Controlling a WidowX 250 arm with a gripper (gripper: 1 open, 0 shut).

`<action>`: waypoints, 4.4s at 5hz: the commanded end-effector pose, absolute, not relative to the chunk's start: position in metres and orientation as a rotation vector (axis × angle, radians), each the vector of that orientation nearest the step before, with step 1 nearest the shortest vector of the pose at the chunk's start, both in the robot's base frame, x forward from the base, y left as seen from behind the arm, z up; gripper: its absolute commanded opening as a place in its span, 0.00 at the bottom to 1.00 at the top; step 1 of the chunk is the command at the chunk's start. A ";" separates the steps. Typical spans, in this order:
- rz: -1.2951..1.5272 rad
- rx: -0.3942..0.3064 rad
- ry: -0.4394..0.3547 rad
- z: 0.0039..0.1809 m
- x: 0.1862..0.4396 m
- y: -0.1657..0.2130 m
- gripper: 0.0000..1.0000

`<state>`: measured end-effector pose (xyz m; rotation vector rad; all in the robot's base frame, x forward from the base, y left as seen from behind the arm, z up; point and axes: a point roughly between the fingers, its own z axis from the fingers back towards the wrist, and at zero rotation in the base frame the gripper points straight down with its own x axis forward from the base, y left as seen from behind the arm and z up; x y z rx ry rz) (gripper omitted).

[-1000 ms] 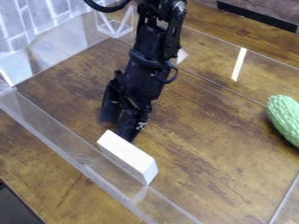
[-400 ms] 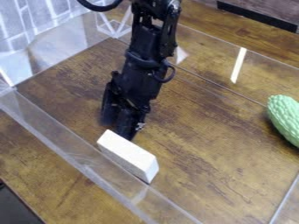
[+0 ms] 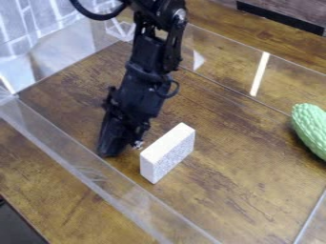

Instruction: Put the white object in the blue tray

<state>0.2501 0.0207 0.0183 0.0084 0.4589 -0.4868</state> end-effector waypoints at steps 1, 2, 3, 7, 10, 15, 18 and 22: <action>-0.488 0.015 0.418 0.027 0.262 0.021 0.00; -0.495 0.011 0.417 0.028 0.263 0.019 0.00; -0.503 0.010 0.415 0.028 0.263 0.018 0.00; -0.536 0.006 0.406 0.029 0.265 0.014 0.00; -0.563 0.002 0.400 0.029 0.264 0.011 0.00; -0.612 0.018 0.409 0.032 0.265 0.005 0.00; -0.624 0.033 0.427 0.027 0.266 0.004 0.00; -0.626 0.047 0.457 0.025 0.272 0.005 1.00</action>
